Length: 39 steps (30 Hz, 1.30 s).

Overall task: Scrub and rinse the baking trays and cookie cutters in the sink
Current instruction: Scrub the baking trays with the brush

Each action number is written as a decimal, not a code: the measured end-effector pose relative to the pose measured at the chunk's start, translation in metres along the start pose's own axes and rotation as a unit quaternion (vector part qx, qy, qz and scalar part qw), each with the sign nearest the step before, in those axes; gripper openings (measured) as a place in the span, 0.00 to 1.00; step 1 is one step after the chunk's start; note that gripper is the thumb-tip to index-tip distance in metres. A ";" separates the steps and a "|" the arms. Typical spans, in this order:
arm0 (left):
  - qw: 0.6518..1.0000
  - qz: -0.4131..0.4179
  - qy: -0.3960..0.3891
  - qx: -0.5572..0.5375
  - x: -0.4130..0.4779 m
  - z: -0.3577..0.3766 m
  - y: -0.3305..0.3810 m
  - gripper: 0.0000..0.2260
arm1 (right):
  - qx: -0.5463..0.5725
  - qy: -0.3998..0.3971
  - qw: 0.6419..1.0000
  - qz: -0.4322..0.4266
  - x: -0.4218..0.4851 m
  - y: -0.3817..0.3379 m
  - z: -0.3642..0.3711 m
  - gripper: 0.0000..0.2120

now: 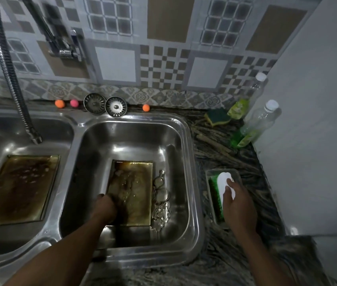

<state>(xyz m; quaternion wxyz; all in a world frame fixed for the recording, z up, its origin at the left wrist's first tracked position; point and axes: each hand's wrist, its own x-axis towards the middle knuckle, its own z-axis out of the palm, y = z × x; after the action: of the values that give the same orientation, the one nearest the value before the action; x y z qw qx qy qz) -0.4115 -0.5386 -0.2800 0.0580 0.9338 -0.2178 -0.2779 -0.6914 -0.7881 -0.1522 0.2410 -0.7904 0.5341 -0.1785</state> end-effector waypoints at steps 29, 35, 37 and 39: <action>0.949 0.183 0.146 -0.211 -0.063 -0.090 0.006 0.28 | 0.039 -0.022 0.999 -0.011 -0.006 -0.015 -0.003 0.17; 0.939 0.240 0.242 -0.037 -0.088 -0.121 0.002 0.42 | 0.021 0.016 1.000 -0.015 -0.011 -0.017 -0.010 0.16; 0.928 0.256 0.267 -0.041 -0.092 -0.128 0.000 0.43 | 0.047 0.059 0.997 -0.028 -0.012 -0.025 -0.017 0.16; 0.919 0.269 0.277 -0.079 -0.095 -0.134 -0.001 0.43 | 0.102 0.091 0.990 -0.047 -0.012 -0.044 -0.025 0.15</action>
<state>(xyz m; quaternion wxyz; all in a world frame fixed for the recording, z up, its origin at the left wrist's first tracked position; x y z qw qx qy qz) -0.4097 -0.4976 -0.1209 0.2622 0.8719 -0.4135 0.0015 -0.6763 -0.7679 -0.1066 0.2625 -0.7663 0.4952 -0.3141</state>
